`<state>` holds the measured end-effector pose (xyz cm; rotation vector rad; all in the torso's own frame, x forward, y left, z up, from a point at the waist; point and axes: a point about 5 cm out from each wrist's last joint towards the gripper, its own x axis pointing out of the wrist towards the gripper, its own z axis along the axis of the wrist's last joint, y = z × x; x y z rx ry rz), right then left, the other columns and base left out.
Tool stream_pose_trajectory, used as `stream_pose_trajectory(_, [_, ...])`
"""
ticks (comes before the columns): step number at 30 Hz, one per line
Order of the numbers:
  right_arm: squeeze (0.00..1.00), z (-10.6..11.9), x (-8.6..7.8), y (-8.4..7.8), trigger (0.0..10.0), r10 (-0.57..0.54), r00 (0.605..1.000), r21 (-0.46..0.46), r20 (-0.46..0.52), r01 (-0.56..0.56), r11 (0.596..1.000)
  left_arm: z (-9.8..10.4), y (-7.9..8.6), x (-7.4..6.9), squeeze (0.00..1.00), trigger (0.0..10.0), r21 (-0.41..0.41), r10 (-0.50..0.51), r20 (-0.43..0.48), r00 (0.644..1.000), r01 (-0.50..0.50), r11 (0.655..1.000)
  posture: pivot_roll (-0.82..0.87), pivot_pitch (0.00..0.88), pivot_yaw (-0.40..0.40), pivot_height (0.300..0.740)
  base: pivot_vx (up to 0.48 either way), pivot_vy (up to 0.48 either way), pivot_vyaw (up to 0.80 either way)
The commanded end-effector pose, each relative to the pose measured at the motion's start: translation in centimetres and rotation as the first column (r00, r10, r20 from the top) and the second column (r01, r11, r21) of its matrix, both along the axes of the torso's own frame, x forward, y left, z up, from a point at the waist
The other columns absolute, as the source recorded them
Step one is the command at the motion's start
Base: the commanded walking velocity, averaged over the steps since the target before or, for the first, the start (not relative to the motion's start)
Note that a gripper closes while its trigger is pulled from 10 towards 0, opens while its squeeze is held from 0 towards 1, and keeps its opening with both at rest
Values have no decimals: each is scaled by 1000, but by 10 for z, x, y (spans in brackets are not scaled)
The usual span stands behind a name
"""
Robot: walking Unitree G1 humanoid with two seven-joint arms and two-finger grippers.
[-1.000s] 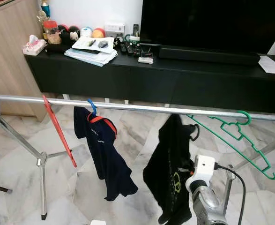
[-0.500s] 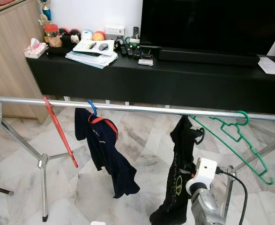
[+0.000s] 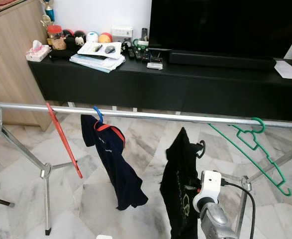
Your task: Hang hanger
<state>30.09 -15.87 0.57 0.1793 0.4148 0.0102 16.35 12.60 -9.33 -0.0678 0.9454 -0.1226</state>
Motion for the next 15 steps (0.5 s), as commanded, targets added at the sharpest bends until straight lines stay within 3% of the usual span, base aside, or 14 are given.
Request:
stream_pose_trajectory(1, [0,10,8,-5,10000,-11,999,-13,37,11,1000,-11,0,-26,0,10000,2,-12,-106,994,12,1000,17,108,-28,740,0,0,0])
stream_pose_trajectory(4, [0,11,9,-6,10000,-15,999,-20,43,16,1000,-11,0,-26,0,10000,2,-13,-106,994,13,1000,15,109,-27,740,0,0,0])
stream_pose_trajectory(15, [0,11,10,-3,10000,-13,999,-15,46,14,1000,-11,0,-26,0,10000,-1,-14,-103,995,14,1000,20,113,-27,740,-260,0,0])
